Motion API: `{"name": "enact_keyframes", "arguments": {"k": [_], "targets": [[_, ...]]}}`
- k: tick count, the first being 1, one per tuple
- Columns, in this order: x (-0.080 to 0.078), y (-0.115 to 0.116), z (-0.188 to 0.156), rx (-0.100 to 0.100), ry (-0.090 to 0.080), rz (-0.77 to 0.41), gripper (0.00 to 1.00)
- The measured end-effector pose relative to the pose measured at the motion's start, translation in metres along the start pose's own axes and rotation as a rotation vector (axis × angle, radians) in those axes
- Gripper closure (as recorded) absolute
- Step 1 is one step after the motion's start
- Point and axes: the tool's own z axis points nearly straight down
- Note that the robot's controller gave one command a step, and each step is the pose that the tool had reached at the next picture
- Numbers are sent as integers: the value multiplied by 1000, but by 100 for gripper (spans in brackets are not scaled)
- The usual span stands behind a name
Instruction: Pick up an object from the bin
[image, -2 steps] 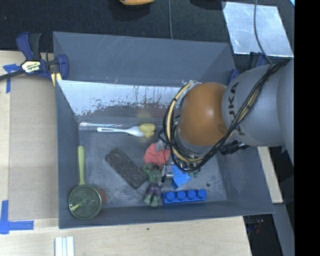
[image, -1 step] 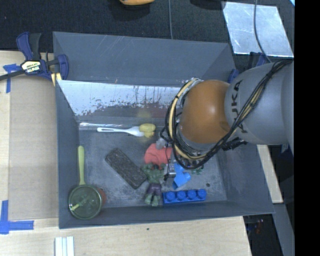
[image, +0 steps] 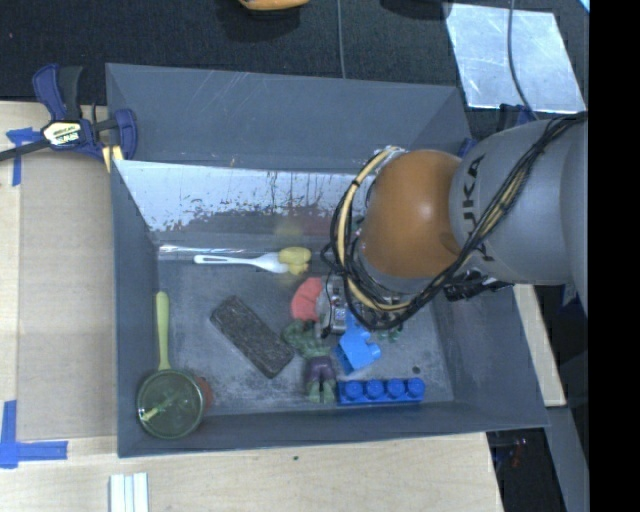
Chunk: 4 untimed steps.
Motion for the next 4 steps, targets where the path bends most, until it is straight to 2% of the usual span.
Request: {"name": "enact_keyframes", "arguments": {"k": [1,3,4], "targets": [[0,0,0,0,0,0,100],[-8,3,-51,0,-3,1,100],[-15,11,-8,0,-5,-79,100]]}}
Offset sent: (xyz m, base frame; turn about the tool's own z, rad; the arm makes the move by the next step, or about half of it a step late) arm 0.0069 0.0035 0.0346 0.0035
